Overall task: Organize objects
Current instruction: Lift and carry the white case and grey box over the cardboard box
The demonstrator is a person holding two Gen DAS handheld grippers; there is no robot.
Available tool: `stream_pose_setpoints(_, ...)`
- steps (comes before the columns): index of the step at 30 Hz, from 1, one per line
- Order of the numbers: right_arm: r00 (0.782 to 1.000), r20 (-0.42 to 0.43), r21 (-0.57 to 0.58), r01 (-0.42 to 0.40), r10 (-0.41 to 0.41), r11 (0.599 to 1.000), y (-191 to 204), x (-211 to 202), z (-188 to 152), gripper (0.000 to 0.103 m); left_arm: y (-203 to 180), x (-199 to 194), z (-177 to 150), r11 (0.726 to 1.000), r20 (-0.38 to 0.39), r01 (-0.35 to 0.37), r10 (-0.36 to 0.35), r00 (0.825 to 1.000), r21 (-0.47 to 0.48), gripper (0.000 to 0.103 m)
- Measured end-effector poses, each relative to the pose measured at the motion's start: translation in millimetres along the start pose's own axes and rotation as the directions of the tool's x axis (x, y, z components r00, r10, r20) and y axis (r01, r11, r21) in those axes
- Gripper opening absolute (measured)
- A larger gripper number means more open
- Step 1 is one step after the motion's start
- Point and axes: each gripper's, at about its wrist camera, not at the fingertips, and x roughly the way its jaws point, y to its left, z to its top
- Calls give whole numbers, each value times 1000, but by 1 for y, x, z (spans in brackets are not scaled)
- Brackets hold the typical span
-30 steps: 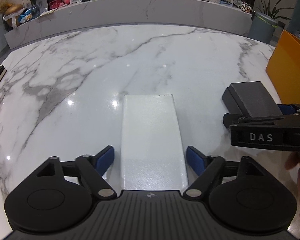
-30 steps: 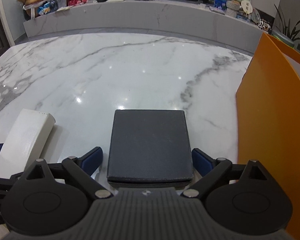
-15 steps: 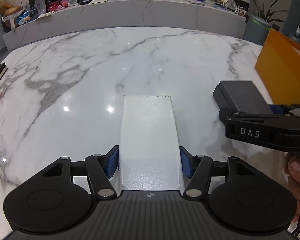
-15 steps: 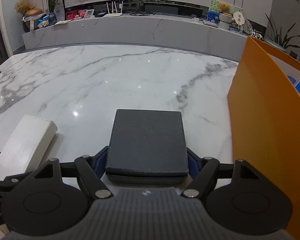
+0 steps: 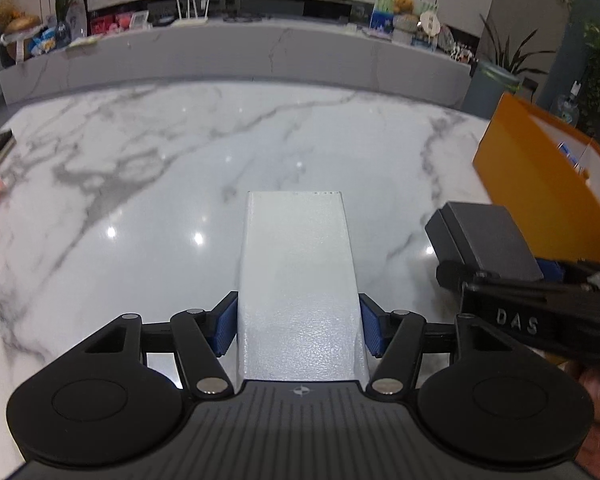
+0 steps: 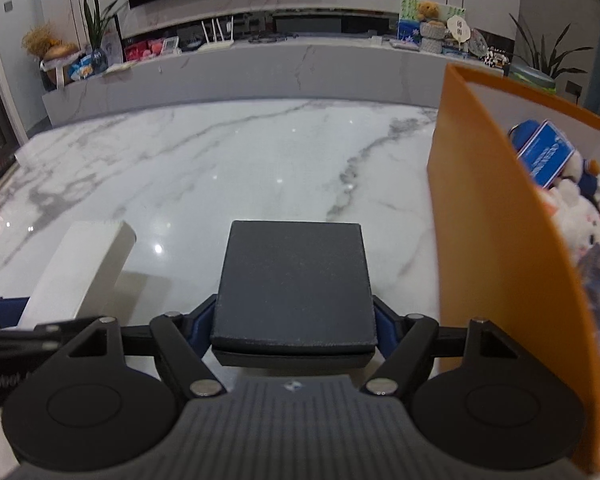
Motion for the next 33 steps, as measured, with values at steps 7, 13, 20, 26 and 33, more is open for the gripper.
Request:
stream_pose_setpoints(7,997,71,-2,-16,16,1000,3,-39,4,76,-14,-27,13,999,42,-7,5,999,40,70)
stream_pose_setpoints(13,991,126,7,-41,40,999,-1,-71,8,76,-21,-47,21,999,63,-14,11,998,51,70)
stream_pose_setpoints(20,981,190,50,-32,22,998,-29,-113,16,76,-57,-77,33,992,126,39,-54,991,118,70)
stream_pose_setpoints(26,974,228,90,-5,-16,996,-66,-147,22,76,-99,-98,39,982,166,82,-111,980,172,70)
stream_pose_setpoints(33,947,314,86,41,-66,995,-100,-195,24,76,-144,-125,50,953,213,150,-209,955,262,70)
